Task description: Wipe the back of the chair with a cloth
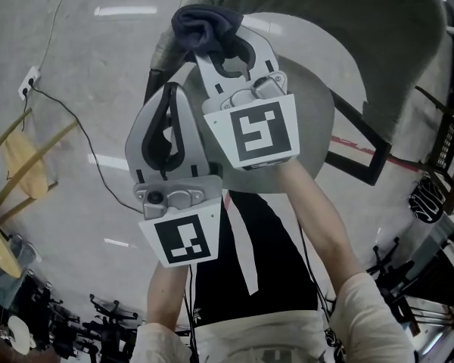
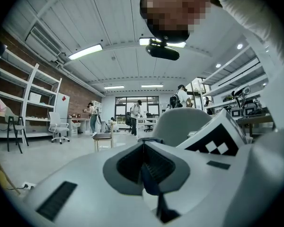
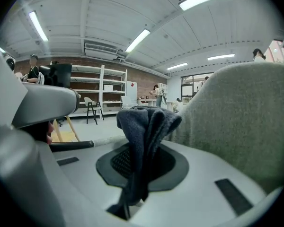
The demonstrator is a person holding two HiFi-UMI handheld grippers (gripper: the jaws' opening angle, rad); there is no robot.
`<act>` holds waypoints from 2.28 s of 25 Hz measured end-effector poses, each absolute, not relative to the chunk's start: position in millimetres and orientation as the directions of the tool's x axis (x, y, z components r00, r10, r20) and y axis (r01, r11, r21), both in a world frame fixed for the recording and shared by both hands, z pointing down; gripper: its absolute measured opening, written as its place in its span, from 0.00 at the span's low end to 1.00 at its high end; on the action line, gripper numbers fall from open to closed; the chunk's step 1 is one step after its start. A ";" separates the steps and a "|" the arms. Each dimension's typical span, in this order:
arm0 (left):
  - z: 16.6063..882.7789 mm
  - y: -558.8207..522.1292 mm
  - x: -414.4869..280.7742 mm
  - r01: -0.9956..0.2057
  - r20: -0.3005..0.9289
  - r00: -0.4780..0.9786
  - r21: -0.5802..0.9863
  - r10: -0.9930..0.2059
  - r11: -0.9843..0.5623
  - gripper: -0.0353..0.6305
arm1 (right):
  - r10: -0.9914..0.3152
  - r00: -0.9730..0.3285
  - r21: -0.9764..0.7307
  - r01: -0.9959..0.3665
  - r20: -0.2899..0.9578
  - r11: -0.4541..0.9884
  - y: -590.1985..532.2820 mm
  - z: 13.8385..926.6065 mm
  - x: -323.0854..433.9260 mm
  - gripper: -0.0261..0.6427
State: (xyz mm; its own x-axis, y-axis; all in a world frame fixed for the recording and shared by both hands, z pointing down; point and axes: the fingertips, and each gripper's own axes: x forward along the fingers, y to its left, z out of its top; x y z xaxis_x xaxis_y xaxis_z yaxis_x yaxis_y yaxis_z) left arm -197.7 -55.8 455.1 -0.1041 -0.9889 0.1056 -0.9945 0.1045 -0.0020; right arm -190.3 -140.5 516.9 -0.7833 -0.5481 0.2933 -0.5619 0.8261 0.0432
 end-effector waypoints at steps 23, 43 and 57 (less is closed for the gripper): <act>474.1 -118.4 -153.5 -0.999 0.131 0.028 0.018 -0.991 -0.026 0.08 | -0.748 -0.593 0.013 -0.781 0.297 0.624 -230.8 537.5 -109.9 0.13; 475.2 -147.8 -58.4 -0.955 0.132 0.296 0.009 -0.946 -0.297 0.08 | -0.942 -0.056 0.057 -0.995 0.332 0.080 -248.2 543.9 80.0 0.13; 478.8 -143.5 3.6 -0.890 0.117 0.454 0.014 -0.883 -0.456 0.08 | -0.916 0.253 0.084 -0.968 0.312 -0.238 -194.5 540.9 175.5 0.12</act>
State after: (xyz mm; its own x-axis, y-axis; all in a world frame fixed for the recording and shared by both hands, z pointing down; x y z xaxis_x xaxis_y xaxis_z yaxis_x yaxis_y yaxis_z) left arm 3.6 -143.5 478.8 0.4542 -0.8832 0.1168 -0.8899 -0.4559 0.0139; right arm 175.5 -194.5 540.9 0.2529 -0.9157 0.3123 -0.9675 -0.2384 0.0842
